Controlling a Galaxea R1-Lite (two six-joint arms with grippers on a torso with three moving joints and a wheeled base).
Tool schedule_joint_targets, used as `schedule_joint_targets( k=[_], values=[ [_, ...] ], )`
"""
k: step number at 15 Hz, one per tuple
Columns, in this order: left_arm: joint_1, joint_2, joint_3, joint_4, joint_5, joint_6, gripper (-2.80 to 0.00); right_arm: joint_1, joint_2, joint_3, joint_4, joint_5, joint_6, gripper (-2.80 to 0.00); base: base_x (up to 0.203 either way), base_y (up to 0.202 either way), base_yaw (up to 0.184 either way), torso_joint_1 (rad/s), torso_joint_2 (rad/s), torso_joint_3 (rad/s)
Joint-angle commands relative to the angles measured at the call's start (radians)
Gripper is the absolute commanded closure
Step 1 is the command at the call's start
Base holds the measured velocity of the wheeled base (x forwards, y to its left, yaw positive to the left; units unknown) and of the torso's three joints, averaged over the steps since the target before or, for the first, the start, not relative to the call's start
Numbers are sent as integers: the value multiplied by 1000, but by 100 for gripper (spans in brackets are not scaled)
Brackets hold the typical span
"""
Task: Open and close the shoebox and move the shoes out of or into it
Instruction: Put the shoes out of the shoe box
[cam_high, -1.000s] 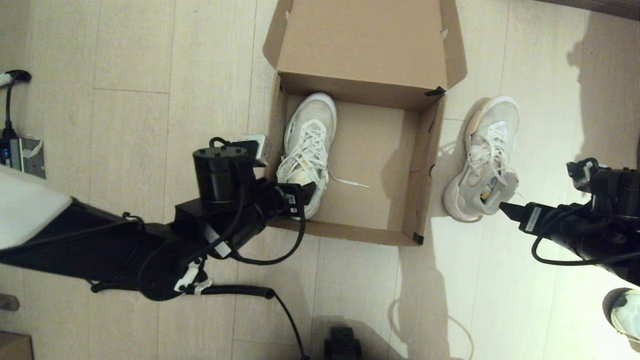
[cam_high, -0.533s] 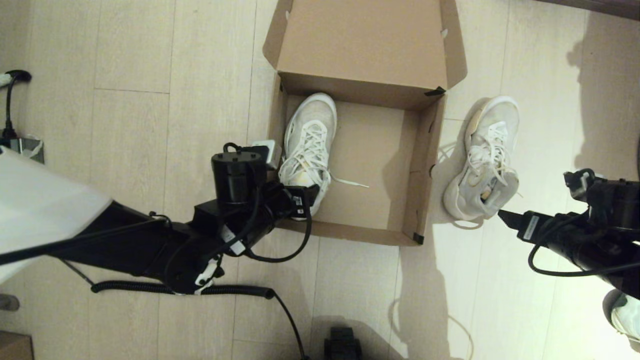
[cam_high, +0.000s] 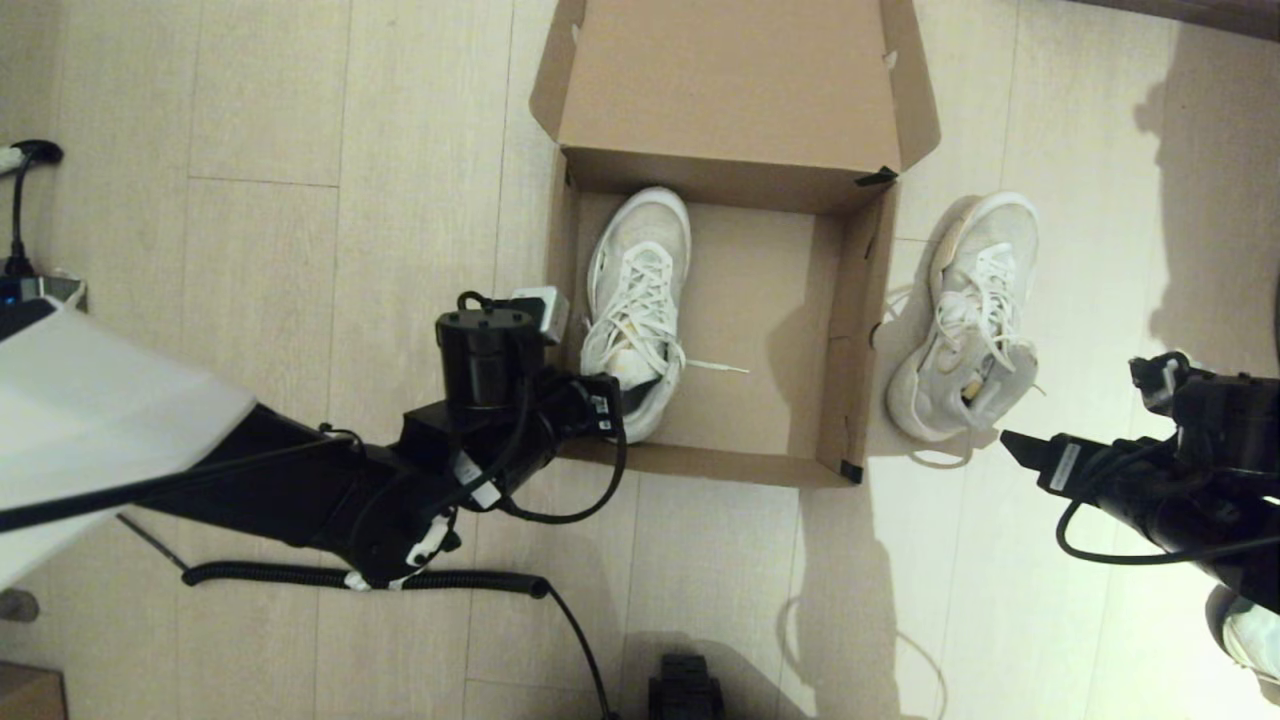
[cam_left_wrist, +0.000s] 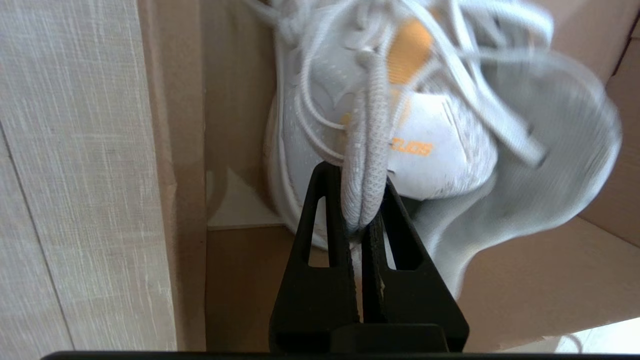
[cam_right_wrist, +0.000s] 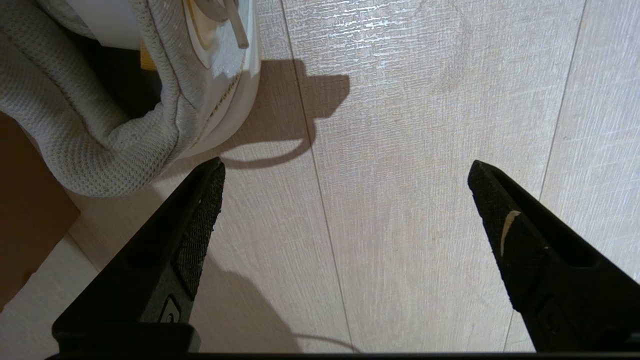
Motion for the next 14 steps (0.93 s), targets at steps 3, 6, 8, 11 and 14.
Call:
schedule_joint_targets(
  k=[3, 6, 8, 11, 14],
  values=[
    [7, 1, -1, -7, -5, -2, 0, -2, -3, -1, -4, 1, 1, -280, 0, 0, 0, 0, 0, 0],
    [2, -85, -17, 14, -4, 4, 0, -2, -10, -1, -5, -1, -2, -280, 0, 0, 0, 0, 0, 0],
    [-13, -170, -43, 76, -5, 4, 0, 0, -36, -3, -4, 0, -6, -280, 0, 0, 0, 0, 0, 0],
    [-41, -278, -42, 99, -22, 0, 0, 0, -64, 19, -2, -1, -5, -280, 0, 0, 0, 0, 0, 0],
    [-60, -389, 13, 106, -26, -1, 0, 0, -66, 39, -3, -4, -3, -280, 0, 0, 0, 0, 0, 0]
  ],
)
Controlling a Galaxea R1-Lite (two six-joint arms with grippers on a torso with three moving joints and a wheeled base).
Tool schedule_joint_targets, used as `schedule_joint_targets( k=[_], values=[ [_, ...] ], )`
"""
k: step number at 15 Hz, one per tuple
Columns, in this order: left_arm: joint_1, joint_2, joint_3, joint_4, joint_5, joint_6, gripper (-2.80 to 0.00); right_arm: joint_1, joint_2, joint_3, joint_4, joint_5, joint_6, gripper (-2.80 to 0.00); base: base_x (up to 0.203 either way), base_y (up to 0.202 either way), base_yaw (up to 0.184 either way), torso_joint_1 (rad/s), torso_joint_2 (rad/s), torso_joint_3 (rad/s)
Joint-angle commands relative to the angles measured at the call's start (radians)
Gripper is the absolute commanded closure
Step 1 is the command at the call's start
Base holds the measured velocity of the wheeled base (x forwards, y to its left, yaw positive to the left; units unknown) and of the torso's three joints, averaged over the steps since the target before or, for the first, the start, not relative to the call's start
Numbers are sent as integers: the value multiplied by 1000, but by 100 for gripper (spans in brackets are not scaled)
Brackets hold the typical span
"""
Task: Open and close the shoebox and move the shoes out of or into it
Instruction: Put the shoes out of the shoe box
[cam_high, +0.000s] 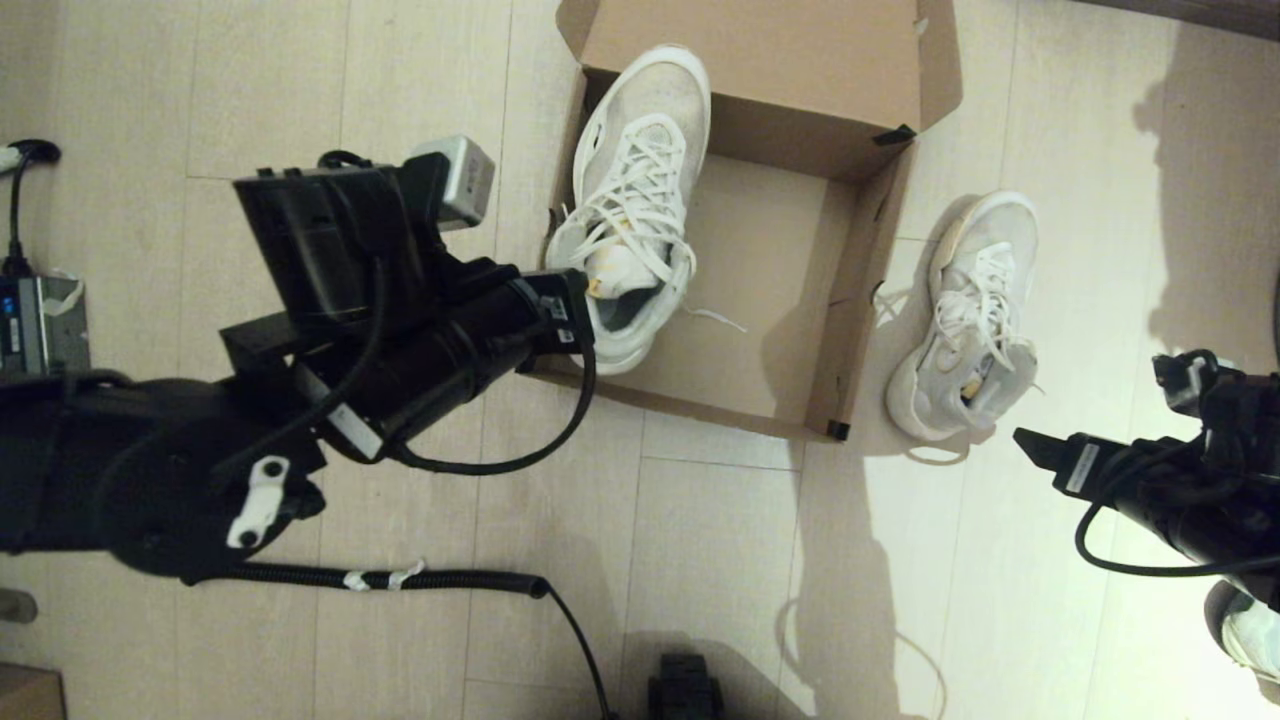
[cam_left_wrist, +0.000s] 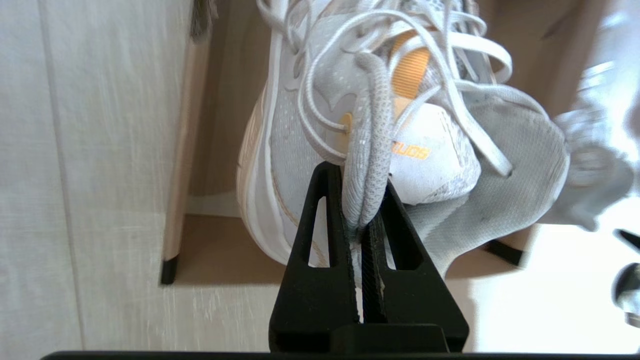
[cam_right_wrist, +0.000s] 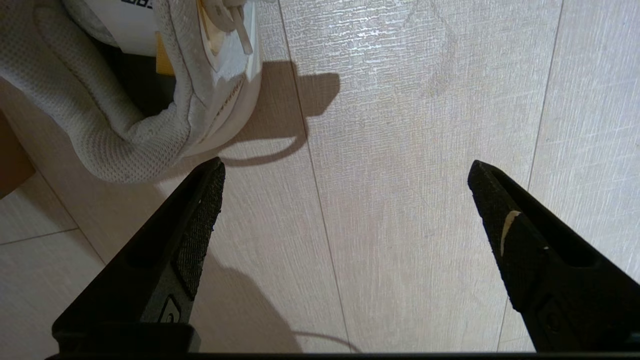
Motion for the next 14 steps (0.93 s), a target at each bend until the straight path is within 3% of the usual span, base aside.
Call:
schedule_joint_targets(
  k=[1, 3, 5, 7, 10, 12, 14],
  values=[
    [-8, -116, 45, -4, 1, -1, 0, 0, -4, 7, -5, -2, 2, -280, 0, 0, 0, 0, 0, 0],
    [-5, -196, 106, -3, 0, -1, 0, 0, 0, 4, -5, -2, 2, -280, 0, 0, 0, 0, 0, 0],
    [72, -253, 139, -1, -15, -2, 0, 0, 2, 4, -3, -2, 2, -280, 0, 0, 0, 0, 0, 0],
    [216, -269, 153, -1, -90, -3, 0, 2, 2, 4, -3, -2, 2, -280, 0, 0, 0, 0, 0, 0],
    [440, -242, 158, -1, -255, -3, 0, 2, 0, 3, -5, -2, 2, -280, 0, 0, 0, 0, 0, 0],
    [497, -174, 176, -10, -344, -36, 0, 0, -4, -13, -6, -2, 1, -280, 0, 0, 0, 0, 0, 0],
    [504, -130, 181, -13, -394, -118, 0, -1, -15, -32, -5, -1, -1, -280, 0, 0, 0, 0, 0, 0]
  ],
)
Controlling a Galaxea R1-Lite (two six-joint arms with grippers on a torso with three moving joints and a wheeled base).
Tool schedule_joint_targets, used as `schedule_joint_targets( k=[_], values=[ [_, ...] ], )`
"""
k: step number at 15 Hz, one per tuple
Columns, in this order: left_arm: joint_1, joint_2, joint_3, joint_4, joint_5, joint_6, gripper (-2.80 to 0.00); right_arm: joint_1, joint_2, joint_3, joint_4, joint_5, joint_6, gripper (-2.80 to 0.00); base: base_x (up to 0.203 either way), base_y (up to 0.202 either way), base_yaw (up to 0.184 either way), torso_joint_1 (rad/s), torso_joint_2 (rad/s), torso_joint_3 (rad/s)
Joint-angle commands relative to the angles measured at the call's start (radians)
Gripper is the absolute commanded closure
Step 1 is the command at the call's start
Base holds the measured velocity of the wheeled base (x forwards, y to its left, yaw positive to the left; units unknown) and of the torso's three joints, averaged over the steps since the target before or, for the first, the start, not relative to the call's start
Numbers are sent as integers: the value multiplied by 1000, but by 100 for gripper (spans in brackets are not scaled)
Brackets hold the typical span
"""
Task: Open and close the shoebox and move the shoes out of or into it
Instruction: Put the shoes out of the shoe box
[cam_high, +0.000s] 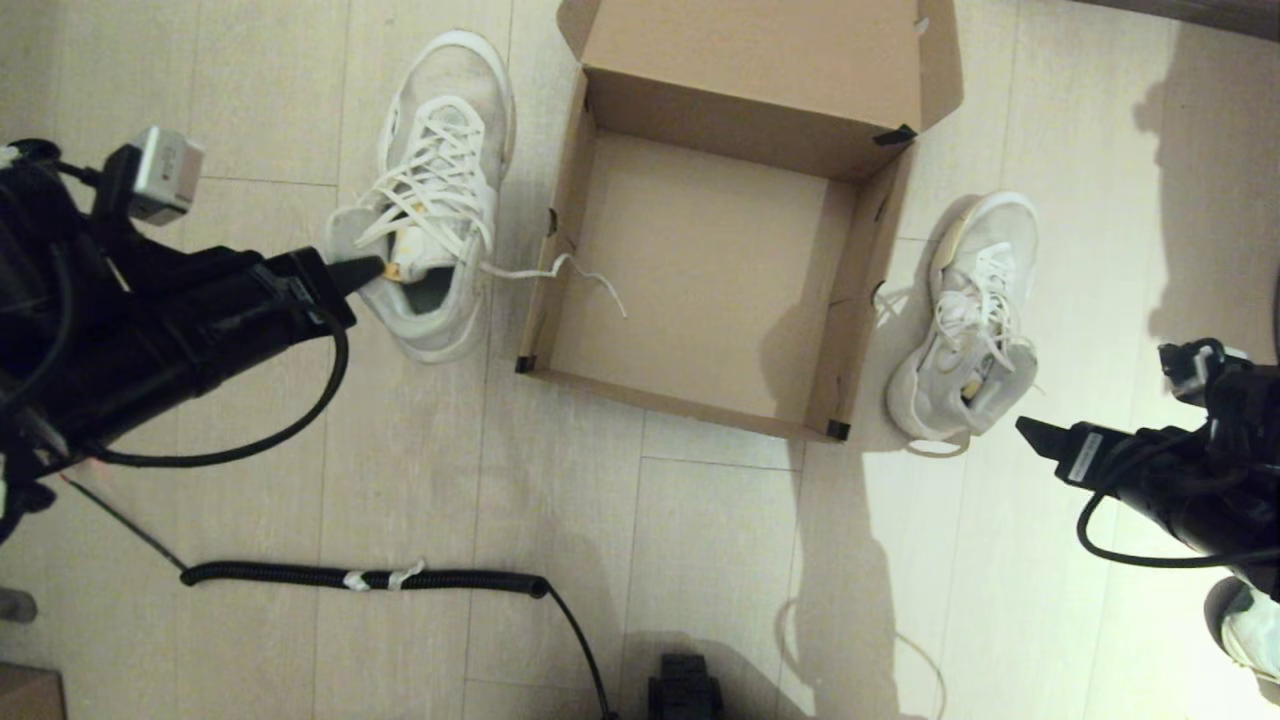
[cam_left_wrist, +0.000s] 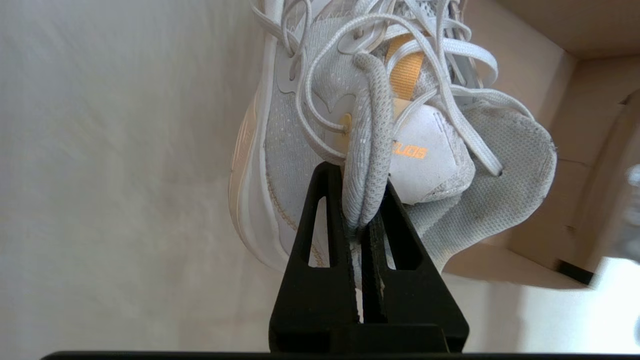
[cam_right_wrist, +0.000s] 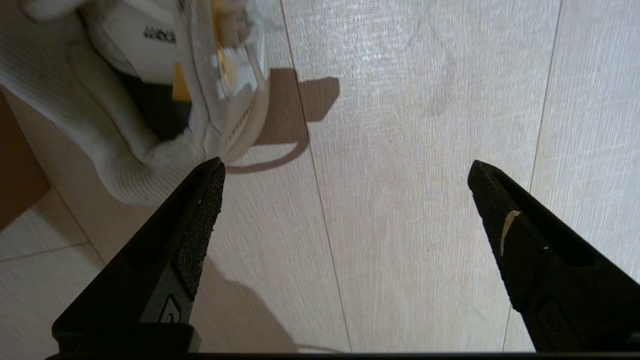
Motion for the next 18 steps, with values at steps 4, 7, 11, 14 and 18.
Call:
schedule_joint_targets(
  k=[4, 7, 11, 14, 18],
  values=[
    [25, 138, 5, -22, -12, -33, 0, 0, -19, -6, -4, 1, 3, -280, 0, 0, 0, 0, 0, 0],
    [51, 234, 4, -106, -14, -30, 0, 0, -22, -6, -5, 2, 6, -280, 0, 0, 0, 0, 0, 0],
    [20, 358, -48, -247, -31, -29, 0, 0, -19, 14, -5, 5, 13, -280, 0, 0, 0, 0, 0, 0],
    [-17, 398, -111, -278, -29, -27, 0, 1, 6, -35, -5, 7, 9, -280, 0, 0, 0, 0, 0, 0],
    [-86, 344, -61, -275, -14, -26, 0, 0, 4, -11, -6, 7, 14, -280, 0, 0, 0, 0, 0, 0]
  ],
)
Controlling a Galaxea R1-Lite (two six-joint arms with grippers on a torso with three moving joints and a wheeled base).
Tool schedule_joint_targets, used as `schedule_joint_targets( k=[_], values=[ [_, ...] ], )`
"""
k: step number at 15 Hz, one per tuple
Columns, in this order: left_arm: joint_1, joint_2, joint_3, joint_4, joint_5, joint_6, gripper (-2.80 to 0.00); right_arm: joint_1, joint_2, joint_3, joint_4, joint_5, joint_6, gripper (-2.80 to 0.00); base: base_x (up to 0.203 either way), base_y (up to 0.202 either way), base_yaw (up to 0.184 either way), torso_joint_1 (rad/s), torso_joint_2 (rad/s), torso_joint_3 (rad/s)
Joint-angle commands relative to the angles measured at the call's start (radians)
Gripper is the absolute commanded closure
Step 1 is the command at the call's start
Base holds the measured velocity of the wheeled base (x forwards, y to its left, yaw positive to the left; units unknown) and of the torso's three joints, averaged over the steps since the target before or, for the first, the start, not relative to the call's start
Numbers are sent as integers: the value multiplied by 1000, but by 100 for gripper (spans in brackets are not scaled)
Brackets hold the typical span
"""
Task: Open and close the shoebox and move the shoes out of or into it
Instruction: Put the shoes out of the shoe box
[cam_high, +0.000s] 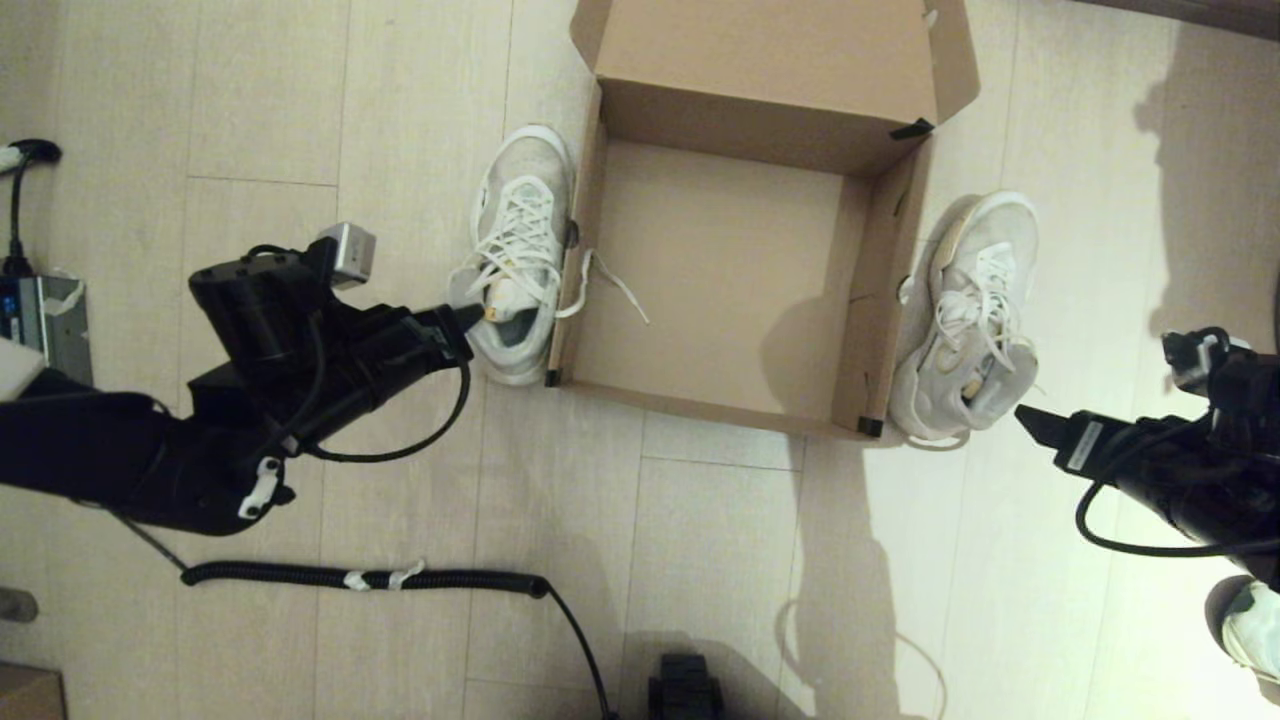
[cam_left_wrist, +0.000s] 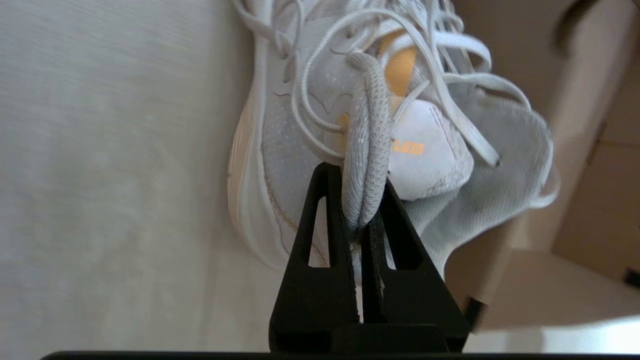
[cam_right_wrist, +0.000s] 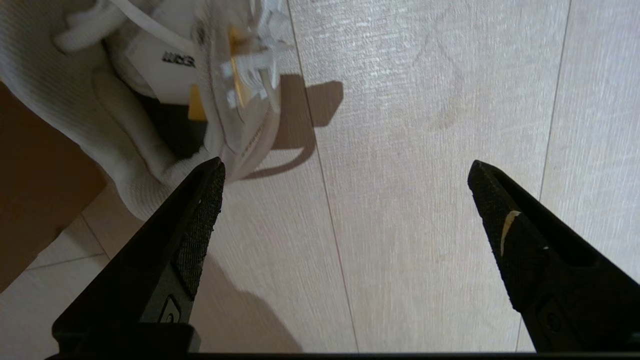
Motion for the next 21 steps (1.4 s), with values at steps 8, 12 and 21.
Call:
schedule_joint_targets(
  k=[8, 12, 21],
  values=[
    [-137, -90, 162, -8, 92, -4, 0, -26, -19, 28, -21, 25, 3, -280, 0, 0, 0, 0, 0, 0],
    [-85, -68, 213, -38, 103, -7, 0, -37, -21, 22, -21, 28, -1, -280, 0, 0, 0, 0, 0, 0],
    [83, 38, 152, -178, 99, -9, 0, -78, -8, 10, -21, 74, -51, -280, 0, 0, 0, 0, 0, 0]
  ],
)
